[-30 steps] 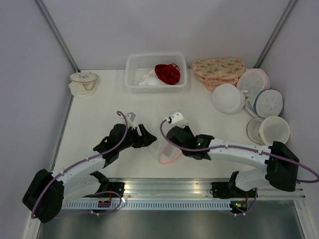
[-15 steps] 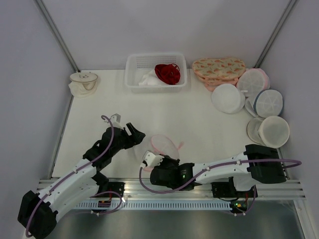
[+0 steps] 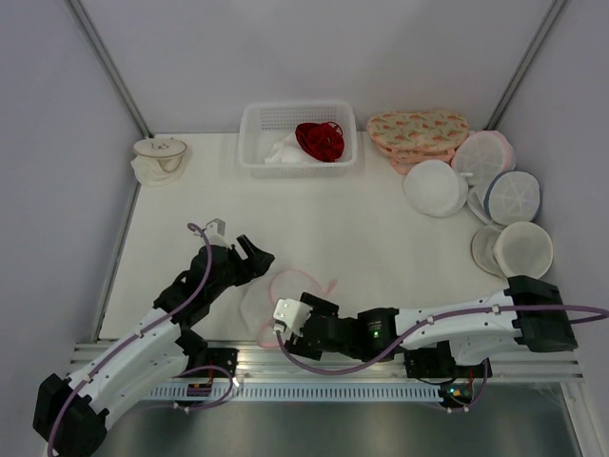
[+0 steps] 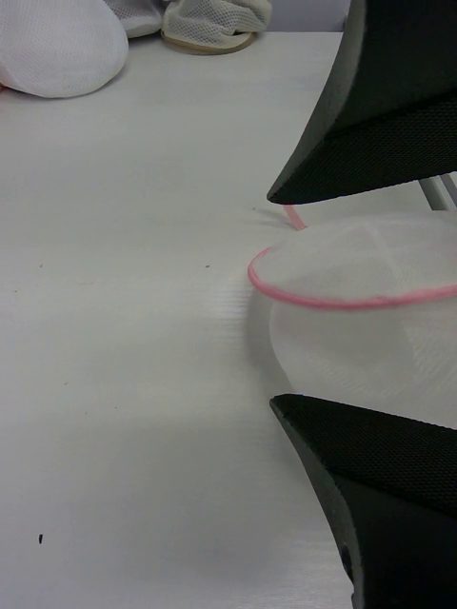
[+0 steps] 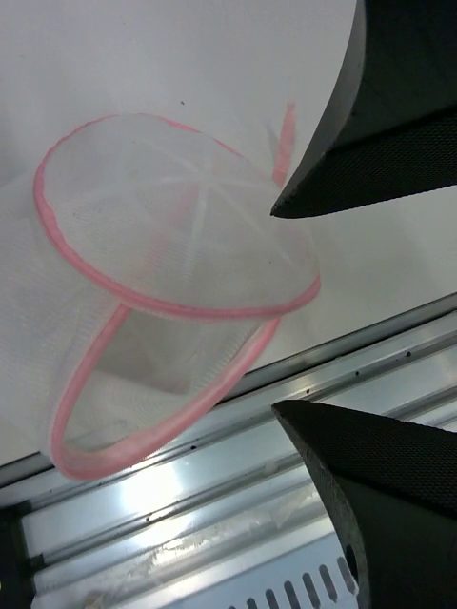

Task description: Unzip the laundry bag and remove the bra

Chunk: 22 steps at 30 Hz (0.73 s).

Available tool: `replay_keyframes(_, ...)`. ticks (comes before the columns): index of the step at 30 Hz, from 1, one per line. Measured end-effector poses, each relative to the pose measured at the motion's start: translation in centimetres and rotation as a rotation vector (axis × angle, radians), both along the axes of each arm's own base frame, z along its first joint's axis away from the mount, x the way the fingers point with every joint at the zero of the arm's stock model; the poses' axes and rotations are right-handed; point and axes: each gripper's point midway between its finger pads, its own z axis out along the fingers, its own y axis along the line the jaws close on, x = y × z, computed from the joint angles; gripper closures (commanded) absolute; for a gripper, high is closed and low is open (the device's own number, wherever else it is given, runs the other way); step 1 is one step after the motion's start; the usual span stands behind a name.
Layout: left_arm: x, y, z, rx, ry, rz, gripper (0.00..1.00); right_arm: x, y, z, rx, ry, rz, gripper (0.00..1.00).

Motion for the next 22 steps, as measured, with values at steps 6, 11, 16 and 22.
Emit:
replay_keyframes(6, 0.0, 0.0, 0.5, -0.013, -0.017, -0.001, 0.15, 0.8, -2.4, 4.3, 0.165, 0.023, -0.082, 0.06)
replay_keyframes(11, -0.3, -0.6, 0.8, -0.032, -0.018, -0.035, 0.09, 5.8, -6.0, 10.0, 0.361, -0.020, -0.364, 0.02)
replay_keyframes(16, -0.5, -1.9, 1.7, -0.062, -0.049, -0.111, 0.00, 8.0, -7.9, 12.3, 0.415, -0.055, -0.551, 0.02)
replay_keyframes(22, -1.3, -3.6, 1.6, -0.068, -0.050, -0.241, 0.00, 9.0, -8.8, 12.7, 0.449, -0.078, -0.668, 0.02)
